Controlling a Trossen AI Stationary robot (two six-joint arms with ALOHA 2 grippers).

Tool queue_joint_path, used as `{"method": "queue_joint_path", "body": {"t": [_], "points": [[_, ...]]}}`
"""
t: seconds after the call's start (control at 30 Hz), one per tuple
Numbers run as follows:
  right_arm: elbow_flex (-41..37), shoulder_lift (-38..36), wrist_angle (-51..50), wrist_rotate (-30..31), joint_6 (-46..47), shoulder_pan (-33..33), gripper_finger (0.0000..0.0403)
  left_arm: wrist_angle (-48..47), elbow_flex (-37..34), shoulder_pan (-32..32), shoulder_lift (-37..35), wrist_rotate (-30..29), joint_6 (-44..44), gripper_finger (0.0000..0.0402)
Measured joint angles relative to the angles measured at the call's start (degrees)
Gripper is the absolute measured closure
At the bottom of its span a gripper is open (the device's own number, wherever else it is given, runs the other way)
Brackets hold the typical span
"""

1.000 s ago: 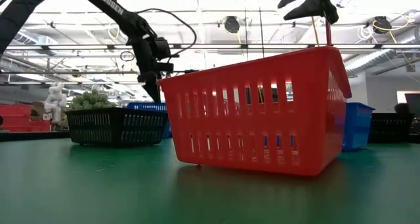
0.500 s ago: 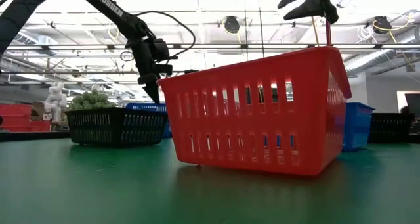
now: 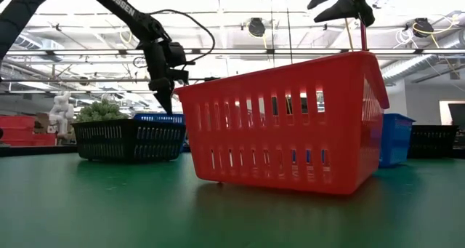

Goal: Stack baskets by color
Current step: Stack the bottom blue bin on top of the top blue bin

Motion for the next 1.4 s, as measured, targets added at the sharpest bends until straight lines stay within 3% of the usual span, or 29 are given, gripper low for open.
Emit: {"method": "queue_joint_path", "body": {"t": [0.23,0.37,0.7,0.97,1.07,1.3,1.4], "points": [[0.0,0.0,0.0,0.0,0.0,0.0,0.0232,0.2,0.0,0.3,-1.6,0.4,0.3,0.0399],[0.0,0.0,0.0,0.0,-0.2,0.0,0.0232,-1.4,0.0,1.5,-1.2,4.3,0.9,0.0399],[0.0,0.0,0.0,0.0,-0.1,0.0,0.0232,-1.2,0.0,3.7,0.3,7.9,-0.6,0.0399],[0.0,0.0,0.0,0.0,-0.2,0.0,0.0232,-1.3,0.1,3.9,1.3,8.0,-0.8,0.0398],[0.0,0.0,0.0,0.0,-0.1,0.0,0.0232,-1.5,0.1,3.1,1.3,5.8,-0.7,0.0371],[0.0,0.0,0.0,0.1,-0.2,0.0,0.0232,0.1,0.1,1.1,1.2,1.5,2.0,0.0259],[0.0,0.0,0.0,0.1,-0.2,0.0,0.0232,2.0,0.1,0.7,1.2,0.0,1.0,0.0239]]}}
